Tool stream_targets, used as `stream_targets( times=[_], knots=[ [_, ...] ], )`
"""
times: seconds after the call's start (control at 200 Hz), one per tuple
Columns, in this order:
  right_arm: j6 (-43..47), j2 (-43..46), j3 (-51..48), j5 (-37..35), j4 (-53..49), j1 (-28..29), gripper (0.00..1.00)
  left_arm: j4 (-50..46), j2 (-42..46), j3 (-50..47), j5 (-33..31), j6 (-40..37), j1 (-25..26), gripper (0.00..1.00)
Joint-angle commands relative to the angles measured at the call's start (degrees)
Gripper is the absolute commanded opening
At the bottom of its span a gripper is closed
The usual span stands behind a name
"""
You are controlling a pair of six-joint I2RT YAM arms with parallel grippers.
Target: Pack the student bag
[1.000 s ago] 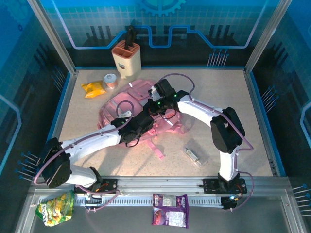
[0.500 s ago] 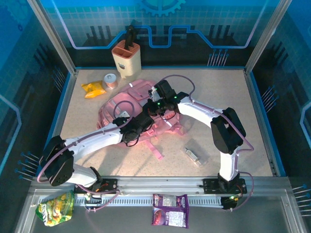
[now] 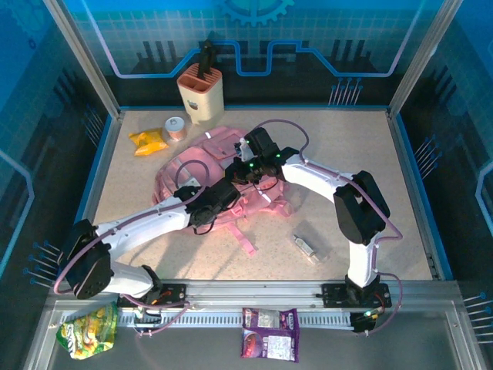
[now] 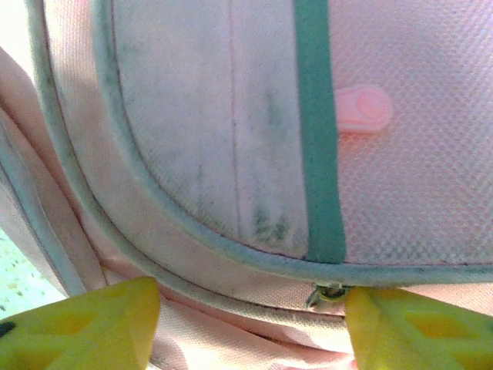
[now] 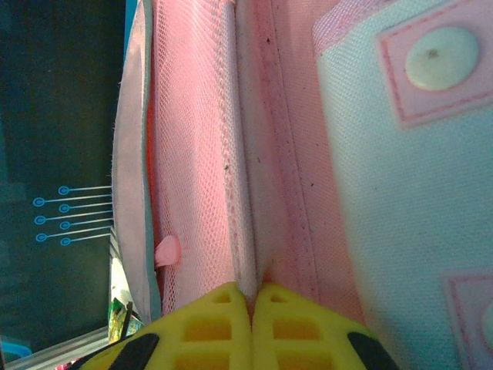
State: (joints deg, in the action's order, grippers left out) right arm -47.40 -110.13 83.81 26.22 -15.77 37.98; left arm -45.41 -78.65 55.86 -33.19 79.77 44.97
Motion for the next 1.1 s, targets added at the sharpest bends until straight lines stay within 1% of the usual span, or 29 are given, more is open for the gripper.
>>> stream_targets(
  times=[0.0,0.04,0.095,0.195,0.265,0.385,0.475,0.6,0.65,0.735,0.795,0.91,1.096],
  knots=[
    [-0.46,3.08,-0.49,3.4,2.59,1.13,0.0,-3.21,1.23,2.76,-0.78,-3.07,-0.57,0.62],
    [-0.48,3.0,-0.37,3.4,2.59,1.05,0.0,-2.84,1.09,3.32,-0.57,-3.32,-0.48,0.63],
    [-0.47,2.96,-0.44,3.31,2.58,1.0,0.0,-1.82,0.88,3.68,-0.2,-3.61,-0.54,0.68],
    [-0.43,3.04,-0.57,3.32,2.67,1.06,0.0,1.39,0.02,3.51,0.8,-4.53,-0.56,0.69],
    [-0.46,2.97,-0.52,3.47,2.63,1.01,0.0,3.17,-0.82,3.56,1.32,-4.72,-0.55,0.64],
    [-0.5,3.05,-0.7,3.49,2.63,0.87,0.0,3.33,-2.65,3.72,1.56,-3.29,-0.62,0.61],
    [-0.69,3.1,-1.12,3.57,3.06,0.61,0.0,5.44,-3.38,3.11,1.55,-2.99,-0.78,0.54],
    [-1.28,3.1,-1.37,3.92,3.9,0.61,0.0,6.49,-5.13,3.62,2.53,-2.39,-1.66,0.52],
    [-1.25,3.18,-1.36,3.93,3.91,0.61,0.0,6.26,-5.84,3.6,1.92,-1.41,-1.66,0.48],
    [-1.04,3.16,-1.37,3.75,3.9,0.52,0.0,6.55,-6.59,2.83,1.2,0.16,-1.99,0.39],
    [-1.07,3.29,-1.61,3.88,3.81,0.48,0.0,7.08,-6.24,2.01,0.81,0.86,-2.1,0.34],
    [-1.11,3.43,-2.3,3.66,4.37,0.44,0.0,9.28,-4.5,-0.12,0.01,0.42,-2.16,0.25],
    [-1.51,3.12,-2.42,4.3,5.47,0.29,0.0,8.51,-1.61,-1.76,-1.38,-0.18,-2.14,0.11]
  ],
)
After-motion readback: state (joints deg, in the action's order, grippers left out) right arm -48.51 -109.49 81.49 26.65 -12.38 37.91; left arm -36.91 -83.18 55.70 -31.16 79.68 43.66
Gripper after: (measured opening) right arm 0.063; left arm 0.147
